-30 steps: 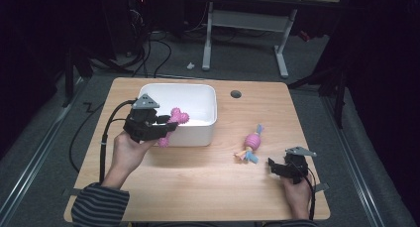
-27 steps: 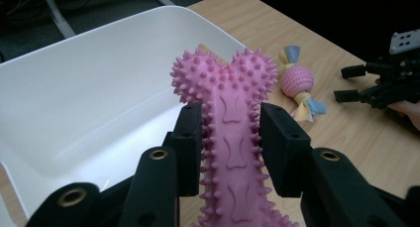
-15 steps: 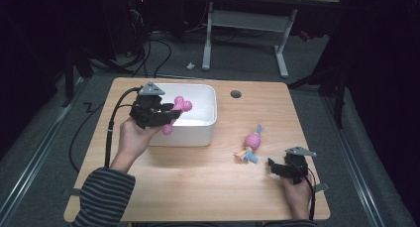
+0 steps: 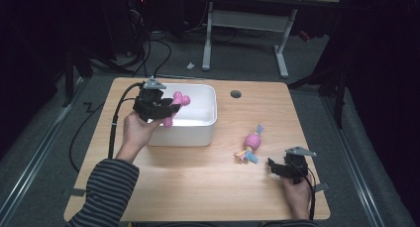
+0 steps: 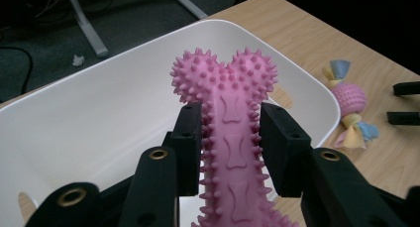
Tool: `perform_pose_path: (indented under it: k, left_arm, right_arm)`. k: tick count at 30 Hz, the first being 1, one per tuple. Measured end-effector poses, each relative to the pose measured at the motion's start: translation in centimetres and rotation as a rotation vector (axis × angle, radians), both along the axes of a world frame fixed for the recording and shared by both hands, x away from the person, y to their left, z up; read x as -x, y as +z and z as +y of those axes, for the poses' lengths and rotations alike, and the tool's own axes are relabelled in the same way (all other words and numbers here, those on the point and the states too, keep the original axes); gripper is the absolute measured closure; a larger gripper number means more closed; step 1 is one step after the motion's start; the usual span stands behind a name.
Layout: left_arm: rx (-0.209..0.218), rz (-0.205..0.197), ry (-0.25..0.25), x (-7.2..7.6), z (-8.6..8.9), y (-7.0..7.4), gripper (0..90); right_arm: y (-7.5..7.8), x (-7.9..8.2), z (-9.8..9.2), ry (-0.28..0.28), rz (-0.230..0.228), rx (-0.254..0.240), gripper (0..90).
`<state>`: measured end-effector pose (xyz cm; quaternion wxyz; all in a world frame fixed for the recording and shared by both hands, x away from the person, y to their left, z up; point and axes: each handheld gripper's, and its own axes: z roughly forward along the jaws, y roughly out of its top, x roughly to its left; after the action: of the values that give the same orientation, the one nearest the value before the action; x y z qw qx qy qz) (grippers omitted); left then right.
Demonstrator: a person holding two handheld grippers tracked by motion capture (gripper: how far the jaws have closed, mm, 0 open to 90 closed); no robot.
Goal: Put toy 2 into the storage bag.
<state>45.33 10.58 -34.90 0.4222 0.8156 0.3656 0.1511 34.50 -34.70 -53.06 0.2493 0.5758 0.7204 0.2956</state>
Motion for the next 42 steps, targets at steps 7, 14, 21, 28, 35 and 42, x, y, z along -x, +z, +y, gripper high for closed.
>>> perform_pose_path:
  k: [7,14,21,28,35,42]
  left_arm:
    - [0.011,0.004,0.017,-1.0,-0.4,-0.8,62.3]
    - [0.005,0.004,0.035,-1.8,-0.8,-1.5,62.1]
    - [-0.014,0.004,0.042,-2.3,-1.1,-2.1,62.0]
    - [-0.023,0.004,0.048,-2.6,-1.3,-2.5,61.8]
    - [-0.035,0.014,0.06,-2.8,-1.4,-3.1,61.7]
    - [-0.048,0.029,0.064,-2.9,-1.4,-3.8,61.6]
  right_arm:
    - [0.0,0.0,0.0,0.0,0.0,0.0,20.4]
    - [0.0,0.0,0.0,0.001,0.001,-0.001,20.4]
    - [0.0,0.0,0.0,0.003,0.002,-0.001,20.4]
    - [0.0,0.0,0.0,0.003,0.001,-0.001,20.4]
    - [0.0,0.0,0.0,0.003,0.001,-0.001,20.4]
    - [0.0,0.0,0.0,0.005,0.001,-0.001,20.4]
